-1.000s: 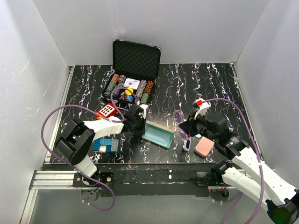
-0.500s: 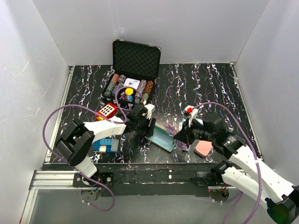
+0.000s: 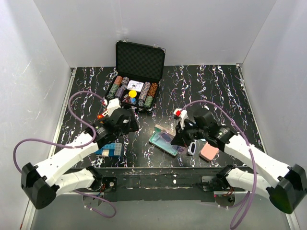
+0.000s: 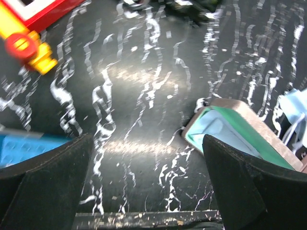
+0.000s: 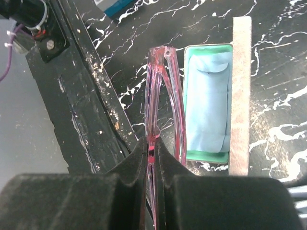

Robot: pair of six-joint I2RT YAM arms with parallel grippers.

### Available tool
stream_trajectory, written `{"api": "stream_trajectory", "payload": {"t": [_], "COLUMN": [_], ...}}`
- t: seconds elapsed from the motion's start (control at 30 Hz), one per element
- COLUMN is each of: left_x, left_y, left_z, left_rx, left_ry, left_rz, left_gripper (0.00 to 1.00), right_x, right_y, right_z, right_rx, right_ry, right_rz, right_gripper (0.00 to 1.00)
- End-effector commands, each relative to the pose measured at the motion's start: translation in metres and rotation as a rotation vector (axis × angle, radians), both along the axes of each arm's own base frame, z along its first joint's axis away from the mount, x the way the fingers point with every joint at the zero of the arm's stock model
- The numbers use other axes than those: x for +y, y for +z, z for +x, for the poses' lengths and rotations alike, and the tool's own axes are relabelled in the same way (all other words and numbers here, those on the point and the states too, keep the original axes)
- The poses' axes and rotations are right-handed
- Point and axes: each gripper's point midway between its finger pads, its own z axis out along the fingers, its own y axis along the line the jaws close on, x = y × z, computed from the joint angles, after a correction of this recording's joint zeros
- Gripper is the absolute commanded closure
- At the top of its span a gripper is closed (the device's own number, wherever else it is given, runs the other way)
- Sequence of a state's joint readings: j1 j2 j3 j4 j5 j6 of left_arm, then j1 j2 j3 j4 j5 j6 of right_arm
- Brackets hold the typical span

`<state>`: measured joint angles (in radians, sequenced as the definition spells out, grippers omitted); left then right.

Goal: Organize the sunglasses

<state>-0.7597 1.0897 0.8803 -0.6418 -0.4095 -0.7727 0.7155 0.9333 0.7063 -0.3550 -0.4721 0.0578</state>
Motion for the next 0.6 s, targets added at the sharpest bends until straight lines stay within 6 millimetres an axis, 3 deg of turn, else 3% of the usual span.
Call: {"api": "stream_trajectory", "payload": {"t": [0.0,0.13,0.27,0.57], "left_x": [0.060,0.065,0.058,0.057], "left_y": [-0.015,-0.022,-0.027,-0.035], "left_z": [-0.035,-0.046,-0.050,-0.055], "left_rx": [0.103,0.120,0.126,0.149], "left_ry": [0.280,0.277,0.238,0.212], "left_rz": [0.060,0.040,-0.003,0.004], "left_gripper": [0.02,0.02,0.02,0.02], "right_x": [0.024,0.035,0.039,0.038], "right_y": [0.009,-0.010,-0.031,-0.067], "right_z": [0.016,0.029,0.040,0.032], "right_rx": [-0.099,-0.096,-0.070,-0.020], "right_ry": [0.100,0.139,0.159,0.217], "right_rz": [-0.011,-0.093,-0.172,-0.334], "right_gripper": [0.99,0.99,0.99,0.99]}}
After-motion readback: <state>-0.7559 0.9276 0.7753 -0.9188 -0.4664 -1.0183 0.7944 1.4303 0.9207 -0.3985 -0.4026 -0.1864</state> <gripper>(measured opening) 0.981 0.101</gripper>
